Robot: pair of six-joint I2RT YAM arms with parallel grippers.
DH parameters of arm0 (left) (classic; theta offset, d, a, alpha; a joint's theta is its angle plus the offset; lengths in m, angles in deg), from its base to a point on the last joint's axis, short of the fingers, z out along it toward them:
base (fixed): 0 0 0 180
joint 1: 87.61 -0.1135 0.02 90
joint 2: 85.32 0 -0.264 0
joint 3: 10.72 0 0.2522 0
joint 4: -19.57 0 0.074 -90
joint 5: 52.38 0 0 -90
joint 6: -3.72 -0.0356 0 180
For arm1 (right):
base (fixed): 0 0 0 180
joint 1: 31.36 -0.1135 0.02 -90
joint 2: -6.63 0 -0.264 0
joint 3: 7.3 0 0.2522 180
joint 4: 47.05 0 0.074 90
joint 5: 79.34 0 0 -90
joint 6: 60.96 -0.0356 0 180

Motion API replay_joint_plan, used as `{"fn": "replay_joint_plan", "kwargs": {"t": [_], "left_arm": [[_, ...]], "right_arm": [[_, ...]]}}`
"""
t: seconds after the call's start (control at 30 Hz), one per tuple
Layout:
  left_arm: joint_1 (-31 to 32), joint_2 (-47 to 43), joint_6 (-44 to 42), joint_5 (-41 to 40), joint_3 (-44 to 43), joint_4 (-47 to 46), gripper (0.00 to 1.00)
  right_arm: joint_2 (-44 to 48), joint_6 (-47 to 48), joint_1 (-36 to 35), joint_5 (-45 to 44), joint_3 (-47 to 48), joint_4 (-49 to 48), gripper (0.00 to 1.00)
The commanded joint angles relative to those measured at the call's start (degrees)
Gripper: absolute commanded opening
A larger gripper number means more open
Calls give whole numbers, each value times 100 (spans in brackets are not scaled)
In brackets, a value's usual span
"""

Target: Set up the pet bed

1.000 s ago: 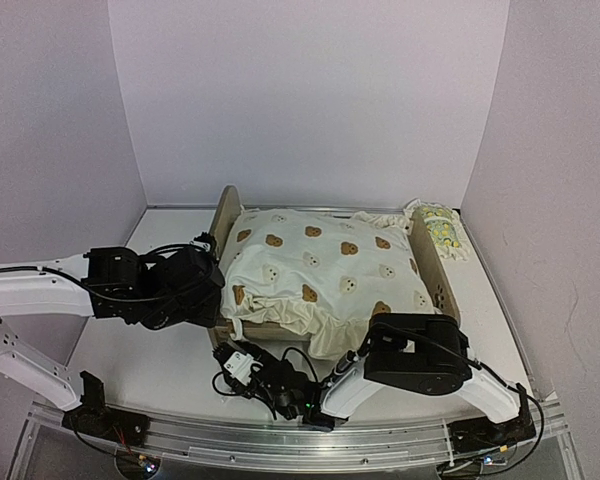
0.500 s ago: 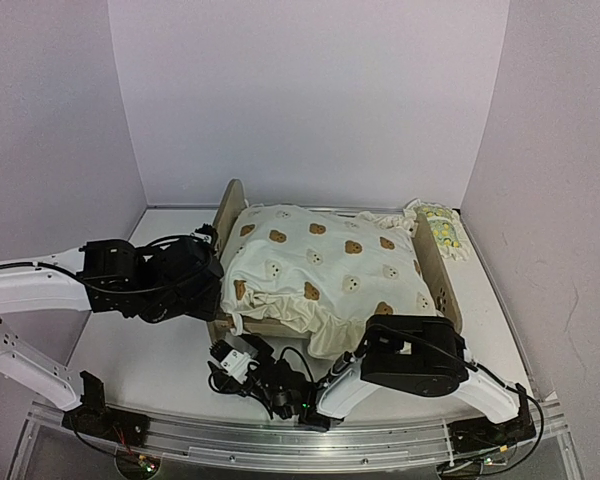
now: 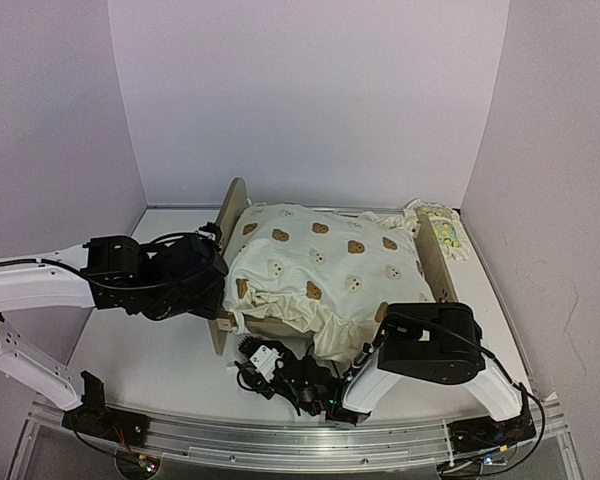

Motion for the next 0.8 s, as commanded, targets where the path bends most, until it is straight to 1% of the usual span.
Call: {"fn": "replay_joint_plan", "kwargs": {"t": [0.0, 0.13, 0.37, 0.63, 0.77], "left_arm": [[118, -31, -737, -278, -709, -535, 0], [116, 23, -756, -271, -802, -507, 0], [117, 92, -813, -237, -958, -485, 0], [117, 99, -843, -236, -1015, -485, 0], [115, 95, -870, -208, -1020, -516, 0]], "right_arm": [[130, 183, -16, -266, 88, 37, 58], [-149, 606, -16, -825, 514, -154, 54], [-513, 971, -10, -988, 1170, -202, 54], [-867, 1404, 2, -1522, 1752, -209, 53], [-1076, 1591, 18, -1619, 2083, -211, 52]]}}
